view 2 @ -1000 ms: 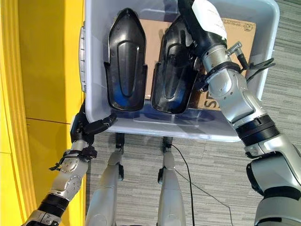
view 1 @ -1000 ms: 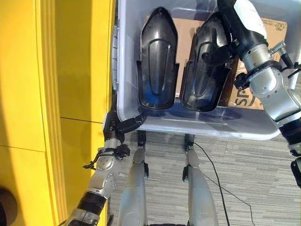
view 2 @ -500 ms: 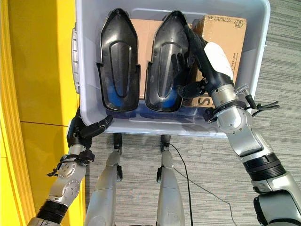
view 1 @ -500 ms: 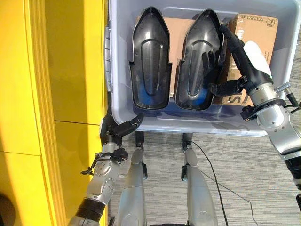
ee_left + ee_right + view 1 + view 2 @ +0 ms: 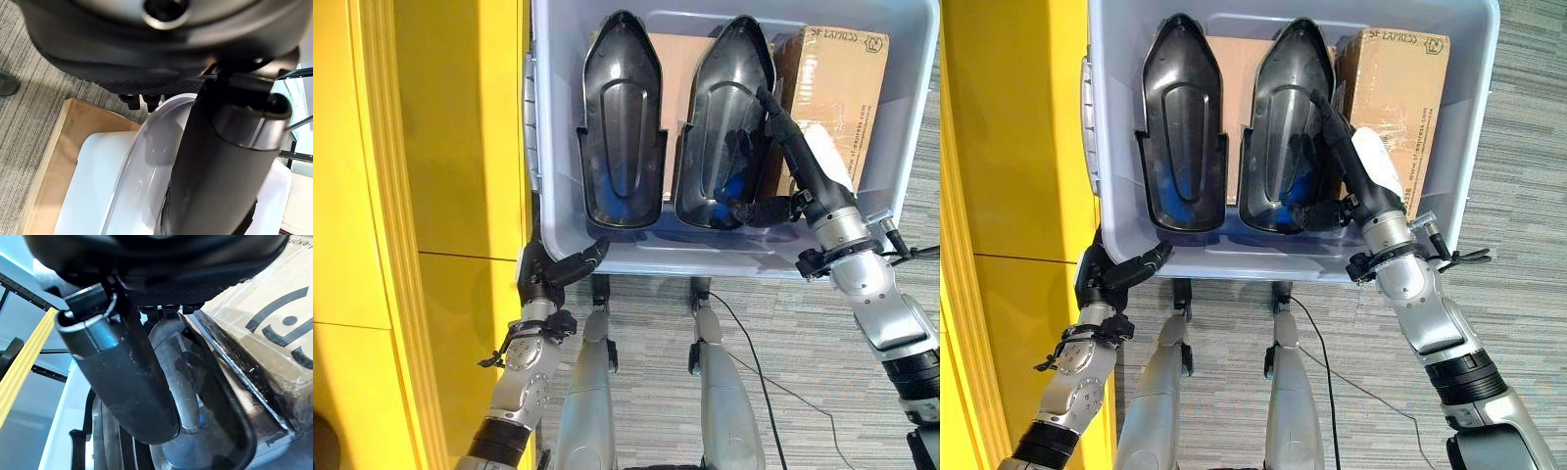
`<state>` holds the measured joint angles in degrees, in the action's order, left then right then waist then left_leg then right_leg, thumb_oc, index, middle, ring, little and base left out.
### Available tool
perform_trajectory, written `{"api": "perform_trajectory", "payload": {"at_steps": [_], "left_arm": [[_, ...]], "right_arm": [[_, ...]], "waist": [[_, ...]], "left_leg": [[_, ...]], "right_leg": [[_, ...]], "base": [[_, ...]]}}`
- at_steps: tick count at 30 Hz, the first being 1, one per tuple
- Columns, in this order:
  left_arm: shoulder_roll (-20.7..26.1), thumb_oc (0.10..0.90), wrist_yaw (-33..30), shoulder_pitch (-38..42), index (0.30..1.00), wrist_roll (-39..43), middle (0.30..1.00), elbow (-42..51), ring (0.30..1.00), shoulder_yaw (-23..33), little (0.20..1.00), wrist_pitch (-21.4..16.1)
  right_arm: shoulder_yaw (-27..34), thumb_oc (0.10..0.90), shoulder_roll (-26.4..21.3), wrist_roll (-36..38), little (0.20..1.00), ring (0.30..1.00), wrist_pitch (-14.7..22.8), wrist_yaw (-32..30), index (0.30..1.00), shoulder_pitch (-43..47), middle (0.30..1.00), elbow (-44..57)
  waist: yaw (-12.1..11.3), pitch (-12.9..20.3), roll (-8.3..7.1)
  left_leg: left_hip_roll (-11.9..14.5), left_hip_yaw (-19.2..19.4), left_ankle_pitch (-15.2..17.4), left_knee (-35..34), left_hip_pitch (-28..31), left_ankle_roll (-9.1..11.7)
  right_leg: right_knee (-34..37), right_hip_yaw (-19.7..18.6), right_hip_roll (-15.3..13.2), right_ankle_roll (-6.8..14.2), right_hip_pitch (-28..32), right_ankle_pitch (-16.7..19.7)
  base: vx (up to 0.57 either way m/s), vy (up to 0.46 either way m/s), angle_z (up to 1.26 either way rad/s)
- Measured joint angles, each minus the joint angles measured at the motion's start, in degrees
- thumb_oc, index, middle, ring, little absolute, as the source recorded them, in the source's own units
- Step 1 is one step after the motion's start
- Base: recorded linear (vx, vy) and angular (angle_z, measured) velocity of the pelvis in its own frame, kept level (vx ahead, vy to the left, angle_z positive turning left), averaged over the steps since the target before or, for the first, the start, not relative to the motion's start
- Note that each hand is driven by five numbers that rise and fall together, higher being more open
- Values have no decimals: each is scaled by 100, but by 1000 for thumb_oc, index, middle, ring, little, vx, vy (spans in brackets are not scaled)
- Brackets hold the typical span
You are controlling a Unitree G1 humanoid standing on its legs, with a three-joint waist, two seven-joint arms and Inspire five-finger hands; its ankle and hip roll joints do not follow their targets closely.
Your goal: Move parts from the plastic box to the shelf.
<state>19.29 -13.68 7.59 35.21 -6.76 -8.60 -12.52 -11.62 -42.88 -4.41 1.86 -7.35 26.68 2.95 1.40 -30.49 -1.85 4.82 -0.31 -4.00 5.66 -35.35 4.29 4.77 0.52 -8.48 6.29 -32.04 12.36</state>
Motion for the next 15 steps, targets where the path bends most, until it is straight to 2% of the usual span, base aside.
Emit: {"api": "perform_trajectory", "payload": {"at_steps": [15], "left_arm": [[0,900,-90,-19,1000,-11,1000,77,1000,-5,1000,-4]], "right_arm": [[-106,900,80,-14,1000,1000,94,194,1000,-421,1000,422]], "waist": [[9,2,-47]], "left_leg": [[0,-5,-1,38,-62,1]], "right_leg": [[-38,4,0,0,-59,0]], "base": [[-2,1,0]]}}
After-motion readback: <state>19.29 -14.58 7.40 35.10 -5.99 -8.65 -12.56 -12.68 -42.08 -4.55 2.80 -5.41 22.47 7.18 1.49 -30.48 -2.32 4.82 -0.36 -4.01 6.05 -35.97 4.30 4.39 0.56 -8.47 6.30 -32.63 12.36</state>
